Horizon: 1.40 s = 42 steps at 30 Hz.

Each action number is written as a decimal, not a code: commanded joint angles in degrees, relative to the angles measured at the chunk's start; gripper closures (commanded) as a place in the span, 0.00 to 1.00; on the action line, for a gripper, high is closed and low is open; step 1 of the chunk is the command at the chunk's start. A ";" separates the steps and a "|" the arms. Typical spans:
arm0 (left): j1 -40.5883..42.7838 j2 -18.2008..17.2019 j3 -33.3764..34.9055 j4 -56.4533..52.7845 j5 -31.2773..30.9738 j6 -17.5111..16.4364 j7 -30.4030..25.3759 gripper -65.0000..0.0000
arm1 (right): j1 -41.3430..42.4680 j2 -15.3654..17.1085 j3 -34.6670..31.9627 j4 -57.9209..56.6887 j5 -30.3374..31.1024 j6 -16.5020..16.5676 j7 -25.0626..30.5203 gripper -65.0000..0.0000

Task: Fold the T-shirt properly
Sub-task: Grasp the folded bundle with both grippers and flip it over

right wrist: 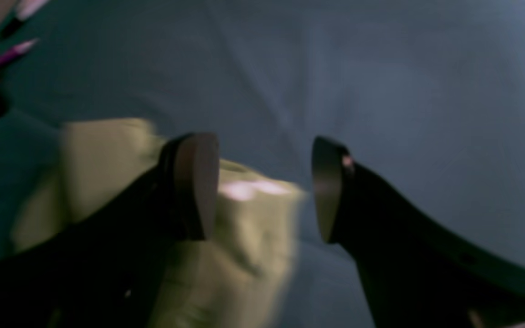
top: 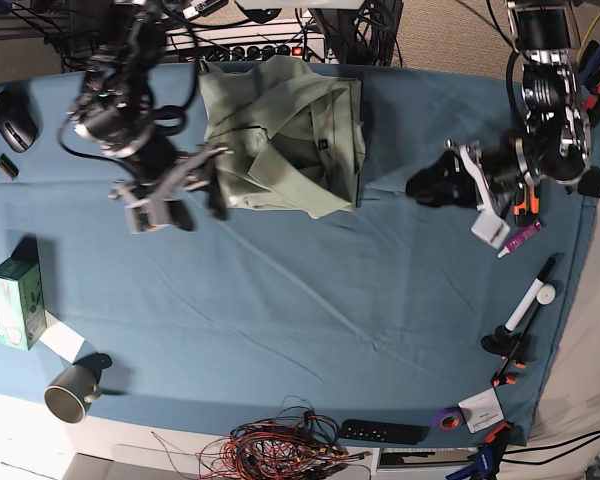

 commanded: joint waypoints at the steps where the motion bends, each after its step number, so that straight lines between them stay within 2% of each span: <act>1: -0.33 -0.61 -0.28 1.01 -1.95 -0.49 -0.61 0.71 | 0.48 1.29 0.92 1.14 1.05 0.22 1.46 0.50; 3: 0.72 -0.61 -0.28 1.01 -1.92 -0.49 -0.46 0.67 | 0.48 3.50 1.84 0.37 1.36 0.24 1.46 0.47; 6: 2.25 -0.63 -0.28 1.01 -1.92 -0.49 -0.42 0.61 | 0.50 5.33 1.77 -3.13 1.36 0.24 2.36 0.35; 10: 4.15 -0.61 -0.28 1.01 -1.92 -0.49 -0.44 0.61 | 2.21 6.36 1.79 -10.97 3.87 -0.13 2.89 0.34; 12: 4.92 -0.61 -0.28 1.01 -1.92 -0.49 -0.46 0.61 | 4.46 7.43 1.79 -15.02 9.01 -1.33 -0.66 0.34; 16: 6.34 -0.61 -0.28 1.01 -1.86 -0.49 -0.44 0.61 | 9.42 10.40 1.77 -22.69 19.61 -1.36 -10.14 0.34; 20: 7.50 -0.61 -0.28 0.98 -1.90 -0.49 -0.46 0.61 | 12.33 12.09 1.77 -29.14 26.67 -1.31 -15.06 0.34; 24: 7.96 -0.46 -0.28 1.01 -1.84 -0.49 -0.44 0.61 | 12.52 12.74 1.22 -30.91 32.41 -0.76 -18.91 0.34; 34: 8.92 -0.46 -0.28 0.98 -1.46 -0.49 -0.26 0.61 | 12.61 12.79 -10.78 -30.88 33.00 -0.81 -17.99 0.34; 42: 11.28 -0.46 -0.28 1.01 -1.51 -0.49 -0.26 0.61 | 14.47 12.68 -11.15 -30.88 32.68 -0.81 -16.96 0.34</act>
